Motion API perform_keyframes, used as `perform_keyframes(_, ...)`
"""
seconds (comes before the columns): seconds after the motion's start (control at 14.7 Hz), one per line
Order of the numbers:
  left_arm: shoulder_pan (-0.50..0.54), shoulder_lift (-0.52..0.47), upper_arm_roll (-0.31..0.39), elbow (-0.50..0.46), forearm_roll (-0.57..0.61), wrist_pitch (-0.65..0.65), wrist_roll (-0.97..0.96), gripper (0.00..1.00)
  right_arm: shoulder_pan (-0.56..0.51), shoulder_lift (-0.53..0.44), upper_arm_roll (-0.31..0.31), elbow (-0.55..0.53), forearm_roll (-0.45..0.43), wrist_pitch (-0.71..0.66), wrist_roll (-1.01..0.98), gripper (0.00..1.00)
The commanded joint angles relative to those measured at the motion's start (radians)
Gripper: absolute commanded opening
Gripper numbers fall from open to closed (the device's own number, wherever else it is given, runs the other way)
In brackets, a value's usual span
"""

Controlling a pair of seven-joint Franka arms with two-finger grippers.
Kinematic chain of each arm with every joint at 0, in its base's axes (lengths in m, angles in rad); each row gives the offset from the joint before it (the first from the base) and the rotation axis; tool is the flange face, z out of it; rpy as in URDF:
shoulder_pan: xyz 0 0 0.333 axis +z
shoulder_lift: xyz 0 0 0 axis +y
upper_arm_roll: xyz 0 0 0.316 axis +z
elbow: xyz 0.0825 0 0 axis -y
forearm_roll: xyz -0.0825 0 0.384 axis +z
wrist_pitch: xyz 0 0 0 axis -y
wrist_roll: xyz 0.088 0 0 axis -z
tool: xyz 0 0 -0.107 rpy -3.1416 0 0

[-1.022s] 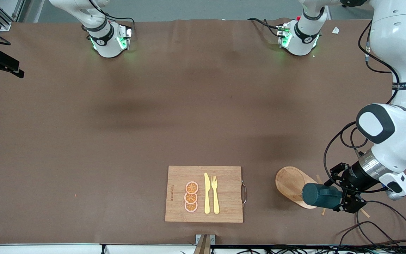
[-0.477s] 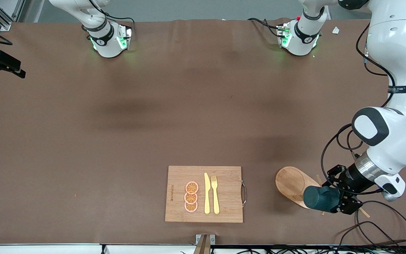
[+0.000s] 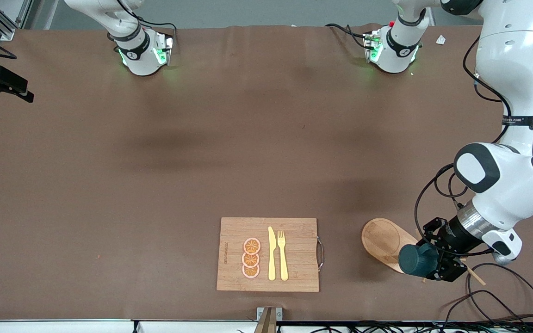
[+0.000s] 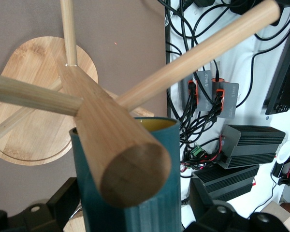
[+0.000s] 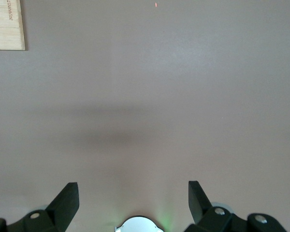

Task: Transfer cup from left to right arm and place
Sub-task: 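Close the left gripper on the teal mug's rim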

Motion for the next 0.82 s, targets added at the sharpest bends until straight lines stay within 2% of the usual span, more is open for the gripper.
perform_keyframes(0.0, -0.006, 0.016, 0.002, 0.014, -0.001, 0.015, 0.001, 1.00, 0.009, -0.025, -0.002, -0.027, -0.009, 0.008, 0.004, 1.00)
perform_keyframes(0.27, -0.006, 0.022, 0.002, 0.014, -0.002, 0.050, 0.001, 0.99, 0.009, -0.025, -0.001, -0.027, -0.009, 0.006, 0.004, 1.00)
perform_keyframes(0.48, -0.006, 0.025, 0.002, 0.014, -0.002, 0.056, 0.001, 0.88, 0.009, -0.026, -0.002, -0.027, -0.007, 0.004, 0.002, 1.00)
perform_keyframes(0.75, -0.006, 0.031, 0.002, 0.014, -0.004, 0.058, -0.001, 0.84, 0.009, -0.025, -0.002, -0.027, -0.007, 0.004, 0.002, 1.00)
